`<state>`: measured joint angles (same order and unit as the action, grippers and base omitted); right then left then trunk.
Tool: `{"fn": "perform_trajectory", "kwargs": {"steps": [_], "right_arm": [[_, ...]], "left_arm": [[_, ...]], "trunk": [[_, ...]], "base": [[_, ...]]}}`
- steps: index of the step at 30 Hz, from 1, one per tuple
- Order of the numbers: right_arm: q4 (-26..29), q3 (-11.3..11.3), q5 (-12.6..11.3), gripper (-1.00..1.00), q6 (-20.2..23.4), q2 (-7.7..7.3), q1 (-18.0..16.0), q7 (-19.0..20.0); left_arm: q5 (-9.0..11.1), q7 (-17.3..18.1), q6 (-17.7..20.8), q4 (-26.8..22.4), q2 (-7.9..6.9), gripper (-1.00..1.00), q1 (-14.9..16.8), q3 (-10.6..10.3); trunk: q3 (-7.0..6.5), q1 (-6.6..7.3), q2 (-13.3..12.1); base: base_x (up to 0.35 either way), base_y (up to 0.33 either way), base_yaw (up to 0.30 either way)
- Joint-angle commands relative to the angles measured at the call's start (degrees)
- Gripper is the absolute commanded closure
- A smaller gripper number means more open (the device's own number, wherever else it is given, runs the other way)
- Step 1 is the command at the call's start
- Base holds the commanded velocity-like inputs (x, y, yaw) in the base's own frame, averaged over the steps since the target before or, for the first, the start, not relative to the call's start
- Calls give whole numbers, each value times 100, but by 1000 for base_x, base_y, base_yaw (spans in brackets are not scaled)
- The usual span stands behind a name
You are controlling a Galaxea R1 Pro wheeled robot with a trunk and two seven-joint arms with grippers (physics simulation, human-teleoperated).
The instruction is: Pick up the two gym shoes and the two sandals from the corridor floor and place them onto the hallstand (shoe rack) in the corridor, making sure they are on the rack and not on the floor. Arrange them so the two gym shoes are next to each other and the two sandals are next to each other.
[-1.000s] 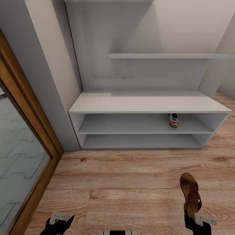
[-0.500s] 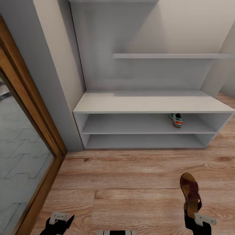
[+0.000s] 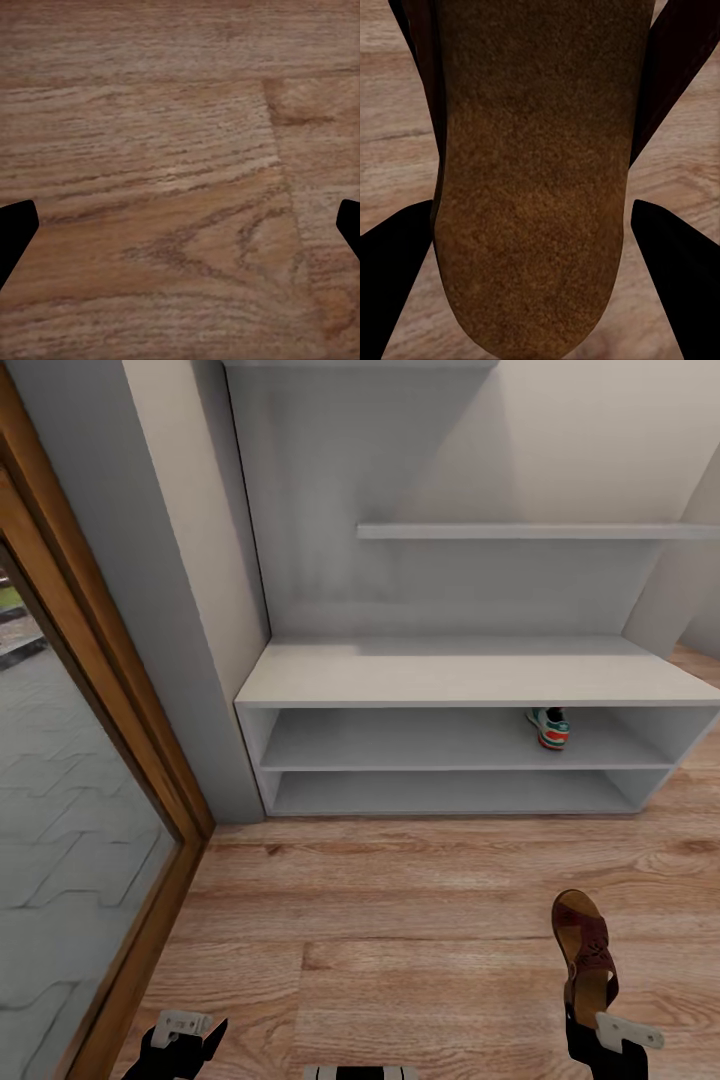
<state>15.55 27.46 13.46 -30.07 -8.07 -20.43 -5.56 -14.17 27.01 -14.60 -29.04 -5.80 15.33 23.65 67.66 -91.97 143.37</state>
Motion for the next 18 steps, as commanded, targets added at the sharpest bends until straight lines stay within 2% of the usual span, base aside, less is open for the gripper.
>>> {"fn": "perform_trajectory", "kwargs": {"steps": [1, 18], "right_arm": [[-8, 22, 61, 100, -17, 0, -5, -33], [-6, 17, 62, 100, -10, 5, -5, -33]], "left_arm": [[-60, 32, -35, 4, 5, -100, 6, 45], [-48, 88, -42, -100, 59, -100, 38, -5]], "trunk": [[4, 1, 2], [4, 1, 2]], "base": [[0, 10, 0], [0, 1, 0]]}}
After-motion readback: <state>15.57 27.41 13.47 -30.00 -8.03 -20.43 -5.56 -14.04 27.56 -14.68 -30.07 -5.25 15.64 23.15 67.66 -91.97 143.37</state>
